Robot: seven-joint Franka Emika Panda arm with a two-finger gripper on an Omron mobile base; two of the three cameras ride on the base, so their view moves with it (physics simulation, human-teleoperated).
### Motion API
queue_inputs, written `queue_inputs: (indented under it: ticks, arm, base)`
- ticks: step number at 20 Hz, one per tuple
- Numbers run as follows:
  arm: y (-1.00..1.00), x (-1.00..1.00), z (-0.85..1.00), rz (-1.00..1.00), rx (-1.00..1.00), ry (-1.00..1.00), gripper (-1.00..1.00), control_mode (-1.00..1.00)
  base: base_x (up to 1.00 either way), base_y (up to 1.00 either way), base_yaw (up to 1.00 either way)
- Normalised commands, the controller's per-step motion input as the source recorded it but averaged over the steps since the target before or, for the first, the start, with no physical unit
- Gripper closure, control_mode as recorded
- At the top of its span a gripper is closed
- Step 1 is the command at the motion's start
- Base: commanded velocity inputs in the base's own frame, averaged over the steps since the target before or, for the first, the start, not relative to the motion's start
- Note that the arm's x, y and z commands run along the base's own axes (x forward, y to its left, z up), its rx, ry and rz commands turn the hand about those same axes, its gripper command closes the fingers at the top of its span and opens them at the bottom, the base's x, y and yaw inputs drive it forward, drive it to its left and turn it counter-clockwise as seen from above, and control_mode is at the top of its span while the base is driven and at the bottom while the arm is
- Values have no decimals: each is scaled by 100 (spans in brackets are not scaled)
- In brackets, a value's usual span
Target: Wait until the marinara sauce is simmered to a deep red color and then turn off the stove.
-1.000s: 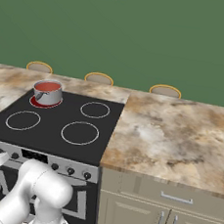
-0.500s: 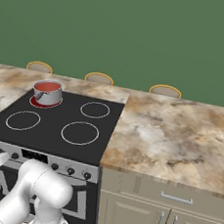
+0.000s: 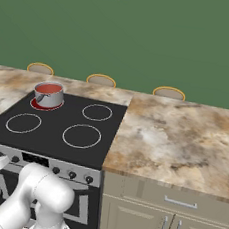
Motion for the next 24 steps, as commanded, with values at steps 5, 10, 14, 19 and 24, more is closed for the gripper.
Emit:
queue_inputs:
  ticks: [5, 10, 14, 19, 24]
  arm:
    - [0, 0, 0, 0, 0, 0, 100, -100]
    - [0, 0, 0, 0, 0, 0, 100, -100]
    - [0, 0, 0, 0, 0, 0, 100, -100]
    - [0, 0, 0, 0, 0, 0, 100, -100]
    - [0, 0, 0, 0, 0, 0, 100, -100]
  base:
    - [0, 0, 0]
    - [0, 0, 0]
    - [0, 0, 0]
    - [0, 0, 0]
    - [0, 0, 0]
